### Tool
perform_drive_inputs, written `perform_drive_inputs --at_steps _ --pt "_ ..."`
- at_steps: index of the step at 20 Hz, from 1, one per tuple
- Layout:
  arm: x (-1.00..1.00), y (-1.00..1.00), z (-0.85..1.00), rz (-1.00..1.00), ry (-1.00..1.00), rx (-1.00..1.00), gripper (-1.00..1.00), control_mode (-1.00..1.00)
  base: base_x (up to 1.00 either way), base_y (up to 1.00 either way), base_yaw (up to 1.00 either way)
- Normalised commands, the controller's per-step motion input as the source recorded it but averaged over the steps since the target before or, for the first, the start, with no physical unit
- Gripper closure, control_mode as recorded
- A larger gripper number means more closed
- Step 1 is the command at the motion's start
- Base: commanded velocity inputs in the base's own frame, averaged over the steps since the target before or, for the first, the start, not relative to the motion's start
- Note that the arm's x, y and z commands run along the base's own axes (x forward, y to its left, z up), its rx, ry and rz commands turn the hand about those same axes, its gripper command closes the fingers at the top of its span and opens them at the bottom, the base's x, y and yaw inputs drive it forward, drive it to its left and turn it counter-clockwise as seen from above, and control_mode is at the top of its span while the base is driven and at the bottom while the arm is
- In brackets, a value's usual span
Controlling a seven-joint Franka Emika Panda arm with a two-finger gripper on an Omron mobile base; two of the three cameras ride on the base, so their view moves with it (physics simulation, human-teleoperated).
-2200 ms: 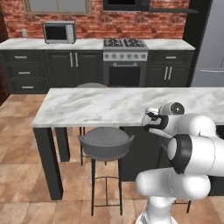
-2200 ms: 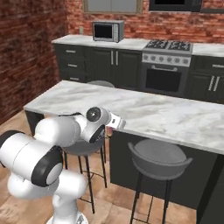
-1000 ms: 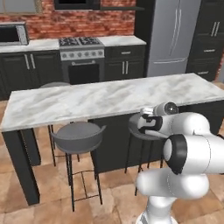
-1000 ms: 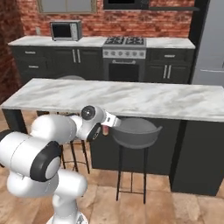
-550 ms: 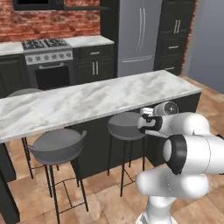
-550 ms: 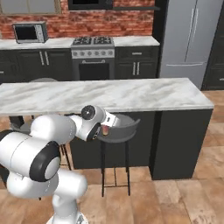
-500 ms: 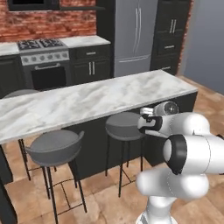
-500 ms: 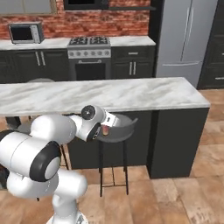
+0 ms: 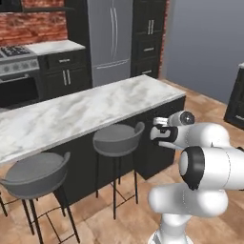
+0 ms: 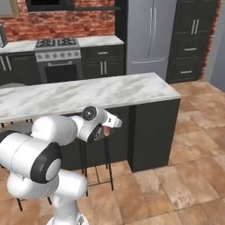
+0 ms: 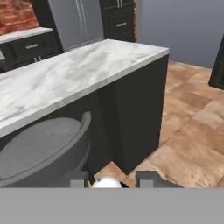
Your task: Place the large bottle from the dining counter next to the other large bottle outside the sink, and place the small bottle from the dining counter next to the other small bottle inside the sink.
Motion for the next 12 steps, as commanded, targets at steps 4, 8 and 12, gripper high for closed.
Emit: perform_drive_inputs --at_steps 4,8,12 --pt "0.00 0.00 0.00 0.00 0.00 0.00 1.00 1.00 0.03 -0.16 -0.39" --pt "0.00 0.00 0.00 0.00 0.00 0.00 1.00 1.00 0.01 -0.16 -0.44" --pt "0.00 0.00 0.00 0.00 0.00 0.00 1.00 1.00 0.00 -0.15 -0.44"
